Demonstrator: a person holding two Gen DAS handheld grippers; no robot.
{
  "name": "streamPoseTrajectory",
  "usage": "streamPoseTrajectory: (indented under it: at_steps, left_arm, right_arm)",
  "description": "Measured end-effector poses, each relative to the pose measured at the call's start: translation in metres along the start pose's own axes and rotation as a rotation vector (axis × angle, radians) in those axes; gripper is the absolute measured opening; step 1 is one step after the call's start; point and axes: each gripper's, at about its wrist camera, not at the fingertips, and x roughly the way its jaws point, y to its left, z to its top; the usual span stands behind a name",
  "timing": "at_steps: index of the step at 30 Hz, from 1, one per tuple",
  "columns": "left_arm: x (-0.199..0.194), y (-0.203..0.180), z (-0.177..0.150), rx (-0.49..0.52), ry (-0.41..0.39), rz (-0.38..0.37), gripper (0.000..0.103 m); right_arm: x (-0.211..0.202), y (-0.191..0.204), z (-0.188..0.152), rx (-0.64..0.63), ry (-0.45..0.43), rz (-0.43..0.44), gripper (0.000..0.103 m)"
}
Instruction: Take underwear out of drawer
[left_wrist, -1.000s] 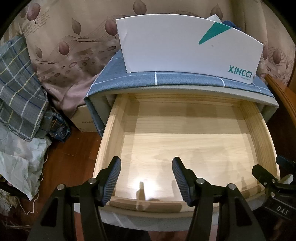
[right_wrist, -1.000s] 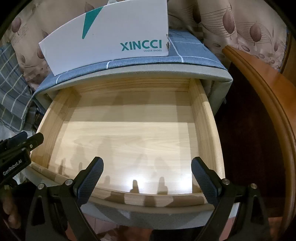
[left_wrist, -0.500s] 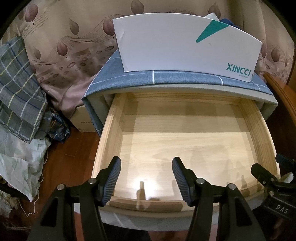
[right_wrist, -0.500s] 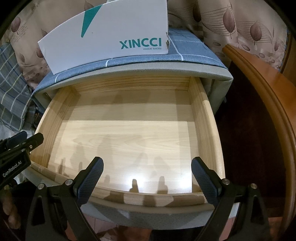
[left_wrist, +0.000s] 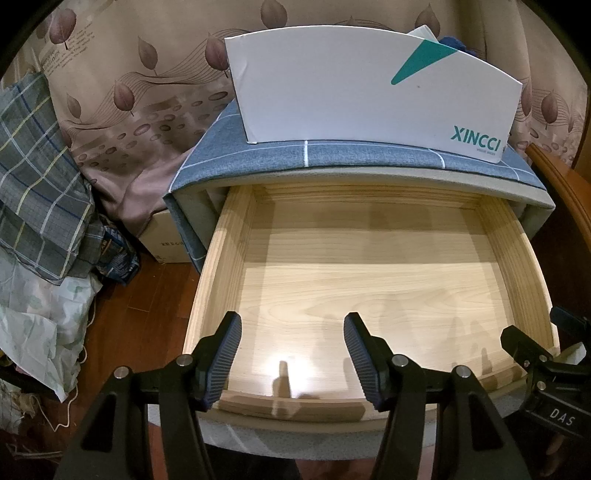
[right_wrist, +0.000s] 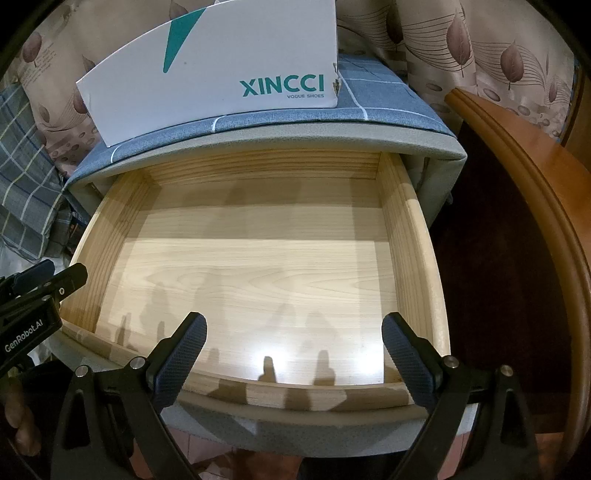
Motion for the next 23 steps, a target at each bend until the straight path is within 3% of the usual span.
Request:
streamPoseTrajectory:
  at_steps: [23]
  left_arm:
    - [-0.0026,-0.0024,-0.0001,0.023,-0.021,-0.007,0.059]
  right_arm:
    - [-0.0002,0.0003,-0.0005,-0.001,0.003,-0.002,0.094]
